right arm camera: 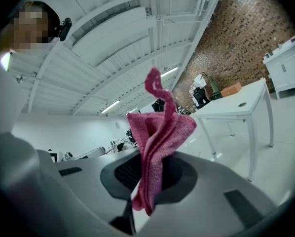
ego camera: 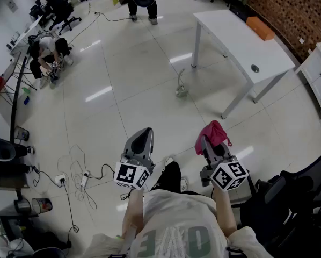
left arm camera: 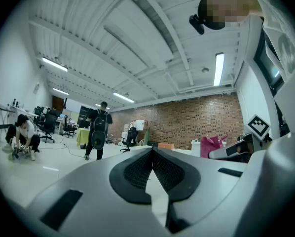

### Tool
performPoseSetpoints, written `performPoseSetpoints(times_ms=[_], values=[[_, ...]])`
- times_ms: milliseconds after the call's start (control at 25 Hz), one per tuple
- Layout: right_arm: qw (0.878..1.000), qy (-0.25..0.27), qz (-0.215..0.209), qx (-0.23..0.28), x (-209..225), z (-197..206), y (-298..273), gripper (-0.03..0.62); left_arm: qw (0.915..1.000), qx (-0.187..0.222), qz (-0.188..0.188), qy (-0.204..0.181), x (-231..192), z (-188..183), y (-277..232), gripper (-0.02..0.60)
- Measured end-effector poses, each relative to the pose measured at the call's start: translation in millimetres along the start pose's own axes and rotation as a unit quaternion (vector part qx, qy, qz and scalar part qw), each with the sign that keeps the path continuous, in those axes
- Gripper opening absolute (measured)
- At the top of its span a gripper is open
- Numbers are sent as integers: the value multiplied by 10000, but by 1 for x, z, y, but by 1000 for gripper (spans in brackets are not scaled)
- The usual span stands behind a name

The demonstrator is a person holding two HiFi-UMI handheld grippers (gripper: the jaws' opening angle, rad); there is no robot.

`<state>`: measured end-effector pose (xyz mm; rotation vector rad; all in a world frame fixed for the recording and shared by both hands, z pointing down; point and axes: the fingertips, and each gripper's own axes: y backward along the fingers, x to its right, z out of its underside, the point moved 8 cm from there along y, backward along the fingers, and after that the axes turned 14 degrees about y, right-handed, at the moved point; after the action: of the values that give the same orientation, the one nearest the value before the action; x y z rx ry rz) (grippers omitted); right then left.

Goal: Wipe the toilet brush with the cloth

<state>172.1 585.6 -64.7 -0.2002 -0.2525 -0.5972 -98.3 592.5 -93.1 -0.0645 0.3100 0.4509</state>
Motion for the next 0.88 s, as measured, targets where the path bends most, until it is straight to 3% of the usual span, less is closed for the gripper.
performPoseSetpoints(times_ms=[200, 360, 680, 880], values=[[10000, 35, 7, -32, 25, -7, -54, 32, 9999, 122, 6, 79, -42, -5, -45, 2], [9992, 374, -105, -41, 55, -19, -129, 31, 9996, 180, 67, 195, -95, -7, -116, 2], [9982, 587, -116, 28, 95, -85, -315, 32, 9984, 210, 277, 441, -223, -63, -269, 2], [9983, 564, 113, 21, 132, -104, -385, 32, 9980, 161, 353, 503, -278, -84, -345, 2]])
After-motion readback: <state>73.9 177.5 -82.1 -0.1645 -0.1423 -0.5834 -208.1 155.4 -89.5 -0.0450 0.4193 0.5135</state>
